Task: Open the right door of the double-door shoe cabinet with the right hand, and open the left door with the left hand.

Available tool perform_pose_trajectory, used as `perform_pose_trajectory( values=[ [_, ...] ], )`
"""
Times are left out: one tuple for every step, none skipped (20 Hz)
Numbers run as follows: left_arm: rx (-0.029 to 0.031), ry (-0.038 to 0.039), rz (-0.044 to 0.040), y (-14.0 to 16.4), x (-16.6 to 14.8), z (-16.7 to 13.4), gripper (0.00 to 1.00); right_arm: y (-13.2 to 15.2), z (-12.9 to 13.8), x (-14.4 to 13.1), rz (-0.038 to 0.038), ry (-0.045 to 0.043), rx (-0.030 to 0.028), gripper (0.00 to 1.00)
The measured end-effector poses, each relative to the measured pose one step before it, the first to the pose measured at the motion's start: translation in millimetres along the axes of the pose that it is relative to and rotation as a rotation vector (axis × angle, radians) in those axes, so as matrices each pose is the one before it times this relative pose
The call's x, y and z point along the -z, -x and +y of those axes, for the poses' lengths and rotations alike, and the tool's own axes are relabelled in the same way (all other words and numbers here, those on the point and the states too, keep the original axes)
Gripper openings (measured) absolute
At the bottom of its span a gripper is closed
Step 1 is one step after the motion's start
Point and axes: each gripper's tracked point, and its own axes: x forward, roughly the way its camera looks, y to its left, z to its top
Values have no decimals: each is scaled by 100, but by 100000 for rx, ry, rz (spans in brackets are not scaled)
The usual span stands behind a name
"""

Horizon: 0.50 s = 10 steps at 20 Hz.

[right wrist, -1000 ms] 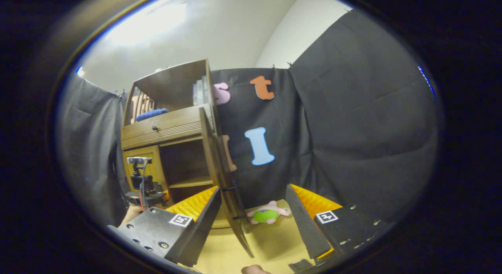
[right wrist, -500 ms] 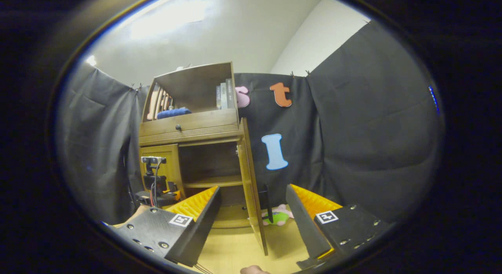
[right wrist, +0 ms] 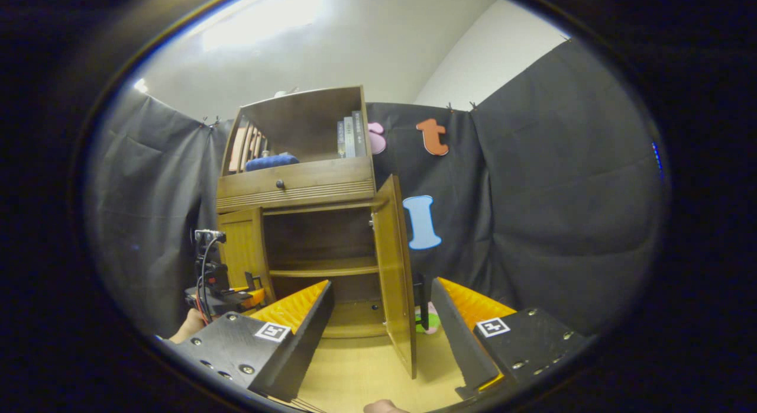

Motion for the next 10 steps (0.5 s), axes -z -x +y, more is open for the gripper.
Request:
perform_pose_trajectory(
  values=[
    [312, -366, -116, 627, 22, 176, 32, 87, 289, -74, -457, 315, -429, 98],
    [233, -456, -138, 710, 81, 203, 32, 95, 299, 99, -206, 155, -401, 98],
    [260, -772, -113, 644, 19, 178, 32, -11, 187, 31, 8, 57, -160, 98],
    [300, -1063, 185, 673, 62, 214, 32, -145, 83, 59, 16, 70, 98, 98],
    [353, -872, -118, 713, 237, 160, 32, -187, 270, 9, 427, 407, 43, 98],
    [458, -907, -233, 721, -16, 381, 32, -240, 324, 183, 1202, 897, -232, 98],
    [591, -845, -533, 767, 79, 280, 31, -316, 187, 128, 1426, 1036, -28, 98],
    [329, -544, -817, 817, 57, 427, 32, -231, 177, 15, 938, 862, 90, 98],
    [4, -113, -1146, 784, 112, 468, 32, -105, 393, -209, 182, 859, -444, 99],
    [-479, -380, -866, 790, 70, 524, 32, 94, 447, -196, 289, 1405, -1150, 98]
  ],
)
